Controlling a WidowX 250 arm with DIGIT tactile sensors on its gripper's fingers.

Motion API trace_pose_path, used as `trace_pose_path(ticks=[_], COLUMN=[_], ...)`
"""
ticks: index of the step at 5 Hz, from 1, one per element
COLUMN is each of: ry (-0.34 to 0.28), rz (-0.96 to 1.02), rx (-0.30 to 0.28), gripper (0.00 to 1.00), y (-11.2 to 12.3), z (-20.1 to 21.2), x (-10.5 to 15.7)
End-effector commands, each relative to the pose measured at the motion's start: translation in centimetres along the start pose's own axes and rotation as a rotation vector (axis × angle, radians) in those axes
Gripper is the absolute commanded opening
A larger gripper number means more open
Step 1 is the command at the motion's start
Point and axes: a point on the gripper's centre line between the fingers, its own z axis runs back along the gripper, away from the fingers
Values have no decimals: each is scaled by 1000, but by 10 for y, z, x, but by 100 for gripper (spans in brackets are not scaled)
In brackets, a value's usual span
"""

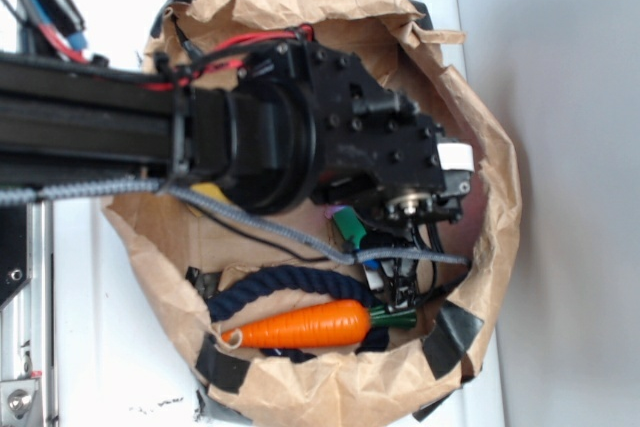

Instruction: Grab the green block.

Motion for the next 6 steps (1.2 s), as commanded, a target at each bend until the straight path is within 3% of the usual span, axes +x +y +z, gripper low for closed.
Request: trace_pose_path(ticks=[1,2,3,4,5,6], ry=[-17,-26,-30,-107,-148,-210], rz=[-9,-23,-86,-130,-81,-95], rx=[-12,-37,-69,5,3,-6], gripper=[0,0,0,0,0,29], y=[-3,0,5,2,1,-1], z=[3,23,75,127,153,146], x=[6,4,-16,-47,-48,-44])
